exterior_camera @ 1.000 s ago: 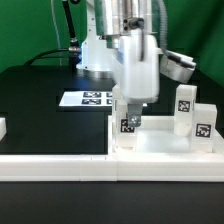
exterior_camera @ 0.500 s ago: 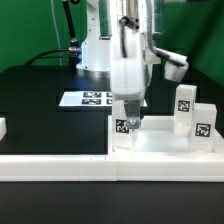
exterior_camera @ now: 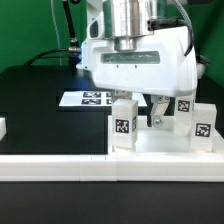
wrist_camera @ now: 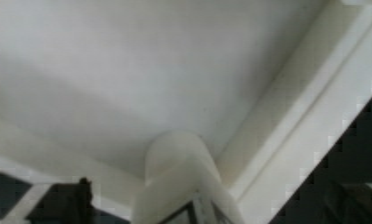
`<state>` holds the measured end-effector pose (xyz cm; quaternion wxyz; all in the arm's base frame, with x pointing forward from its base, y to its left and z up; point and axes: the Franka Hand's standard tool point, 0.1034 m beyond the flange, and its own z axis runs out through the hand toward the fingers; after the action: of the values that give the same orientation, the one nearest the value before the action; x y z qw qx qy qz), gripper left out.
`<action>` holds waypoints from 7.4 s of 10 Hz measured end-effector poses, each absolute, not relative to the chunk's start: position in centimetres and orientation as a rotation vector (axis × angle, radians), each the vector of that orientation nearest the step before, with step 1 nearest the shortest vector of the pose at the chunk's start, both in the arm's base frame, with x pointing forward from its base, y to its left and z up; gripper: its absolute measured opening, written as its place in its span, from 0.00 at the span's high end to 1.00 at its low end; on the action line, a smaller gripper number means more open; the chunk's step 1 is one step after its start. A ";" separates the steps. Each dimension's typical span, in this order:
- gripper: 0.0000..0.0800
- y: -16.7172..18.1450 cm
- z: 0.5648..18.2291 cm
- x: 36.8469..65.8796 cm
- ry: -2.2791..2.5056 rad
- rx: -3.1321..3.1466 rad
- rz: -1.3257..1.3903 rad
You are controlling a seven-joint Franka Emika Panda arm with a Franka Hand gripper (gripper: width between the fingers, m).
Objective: Assemble square table
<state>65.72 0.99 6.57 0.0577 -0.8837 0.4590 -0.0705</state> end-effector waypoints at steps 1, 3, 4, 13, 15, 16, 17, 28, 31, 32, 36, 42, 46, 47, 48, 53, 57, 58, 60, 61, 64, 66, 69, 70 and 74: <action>0.19 1.0 6.6 65.7 1.326 -2.716 -0.218; 0.19 0.8 7.0 65.8 0.936 -2.924 -0.188; 0.19 0.7 7.7 66.6 0.811 -2.970 -0.184; 0.63 0.0 7.3 66.2 1.473 -2.681 -0.160; 0.63 0.3 7.2 66.5 1.978 -2.270 -0.074; 0.63 0.3 7.2 66.7 2.125 -2.083 -0.044; 0.63 0.1 7.2 66.8 2.218 -1.935 -0.021; 0.19 -1.1 7.3 66.1 0.920 -2.865 -0.165; 0.19 -1.3 7.6 66.3 0.268 -3.050 -0.158; 0.19 -1.3 7.6 66.3 0.328 -3.043 -0.155; 0.64 -1.3 7.6 66.3 0.602 -2.991 -0.143; 0.64 -0.5 7.4 66.3 1.843 -2.406 -0.101; 0.64 -0.6 7.4 66.3 2.259 -1.882 -0.036; 0.53 -0.7 7.4 66.3 2.257 -1.884 -0.037; 0.53 -0.7 7.4 66.3 2.187 -1.971 -0.051; 0.19 -0.5 7.5 66.4 1.205 -2.723 -0.165; 0.19 -1.5 7.2 66.8 0.254 -3.073 -0.139; 0.19 -1.6 7.3 67.1 0.295 -3.068 -0.151; 0.33 -1.7 7.2 67.0 0.347 -3.062 -0.147; 0.50 -1.7 7.2 67.0 0.422 -3.050 -0.144; 0.64 -1.7 7.2 67.0 0.752 -2.976 -0.133; 0.64 -1.3 7.2 67.0 1.188 -2.824 -0.122; 0.64 -1.2 7.0 66.9 1.877 -2.417 -0.038; 0.64 -1.2 7.0 66.9 2.090 -2.193 -0.012; 0.64 -1.0 7.0 66.8 2.395 -1.761 0.015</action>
Offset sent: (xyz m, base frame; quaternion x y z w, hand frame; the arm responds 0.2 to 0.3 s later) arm 0.0260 0.0097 0.0218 -0.0296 -0.0860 -0.4185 0.9036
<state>66.76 -1.04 7.02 0.0842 -0.5902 0.8028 0.0050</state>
